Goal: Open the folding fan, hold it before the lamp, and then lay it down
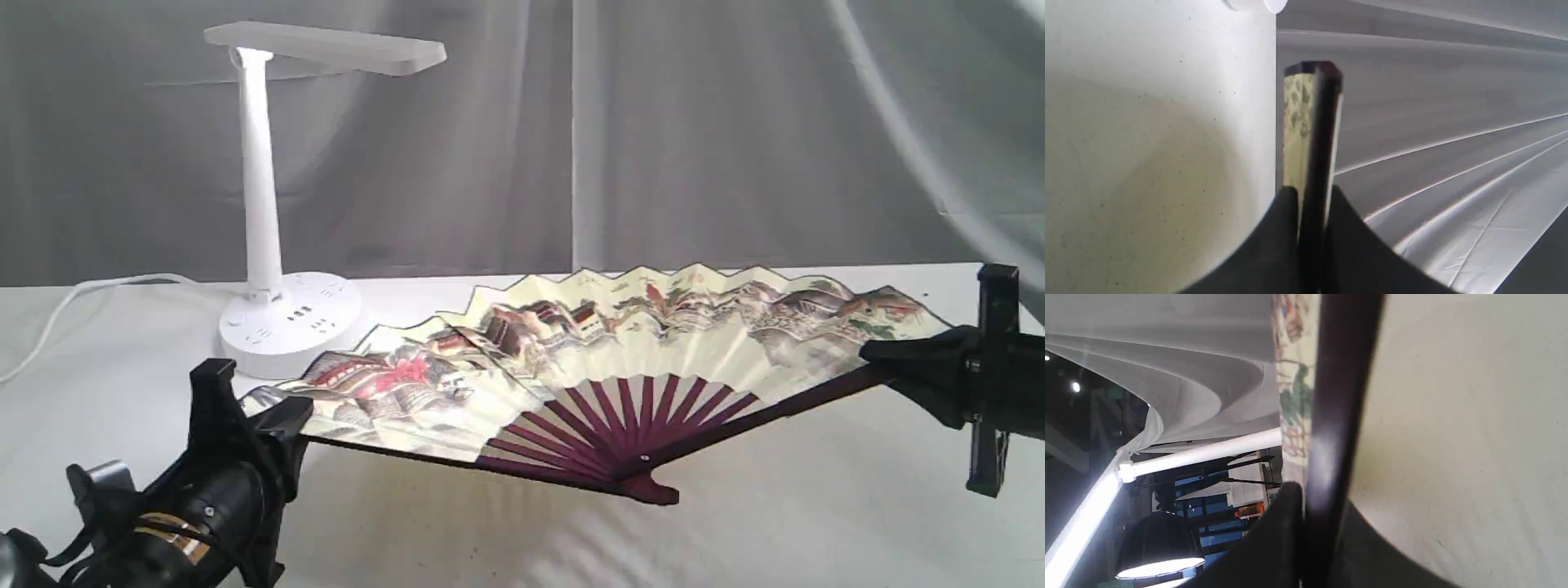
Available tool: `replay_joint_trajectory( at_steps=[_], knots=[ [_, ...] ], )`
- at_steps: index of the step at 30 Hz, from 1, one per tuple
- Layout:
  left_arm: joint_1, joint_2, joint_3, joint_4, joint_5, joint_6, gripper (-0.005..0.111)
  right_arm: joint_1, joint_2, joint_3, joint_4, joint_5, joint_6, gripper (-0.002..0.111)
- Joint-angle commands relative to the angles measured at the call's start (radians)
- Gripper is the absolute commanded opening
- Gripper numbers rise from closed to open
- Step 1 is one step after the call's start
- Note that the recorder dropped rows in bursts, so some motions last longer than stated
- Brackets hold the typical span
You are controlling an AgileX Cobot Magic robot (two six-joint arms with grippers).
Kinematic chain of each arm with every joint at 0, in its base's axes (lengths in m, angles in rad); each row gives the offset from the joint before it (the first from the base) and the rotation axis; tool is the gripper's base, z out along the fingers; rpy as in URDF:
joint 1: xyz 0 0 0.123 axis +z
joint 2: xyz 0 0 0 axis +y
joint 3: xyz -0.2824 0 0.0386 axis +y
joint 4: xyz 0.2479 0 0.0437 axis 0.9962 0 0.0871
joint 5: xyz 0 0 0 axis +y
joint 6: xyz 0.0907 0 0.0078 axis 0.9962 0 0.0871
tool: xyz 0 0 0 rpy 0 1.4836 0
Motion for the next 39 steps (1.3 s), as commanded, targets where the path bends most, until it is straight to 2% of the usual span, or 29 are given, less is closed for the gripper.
replay_joint_trajectory(
  at_steps=[1,7,14,31,39],
  knots=[
    [0.004,-0.013,0.005,-0.113,-0.024,-0.049,0.000,-0.028,-0.004,0.004,-0.017,-0.013,-0.044,0.000],
    [0.004,-0.013,0.005,-0.204,-0.024,-0.058,0.000,-0.053,-0.004,0.004,-0.017,-0.013,-0.024,0.000],
    [0.004,-0.013,-0.017,-0.238,-0.024,-0.056,0.000,-0.053,-0.004,0.004,-0.015,-0.013,-0.021,0.000],
    [0.004,-0.040,-0.021,-0.255,-0.024,-0.063,0.000,-0.051,-0.006,0.004,0.029,0.021,-0.020,0.000],
    [0.004,-0.125,0.004,-0.335,-0.024,-0.057,0.000,0.028,-0.006,0.004,0.055,0.021,-0.019,0.000]
  ],
)
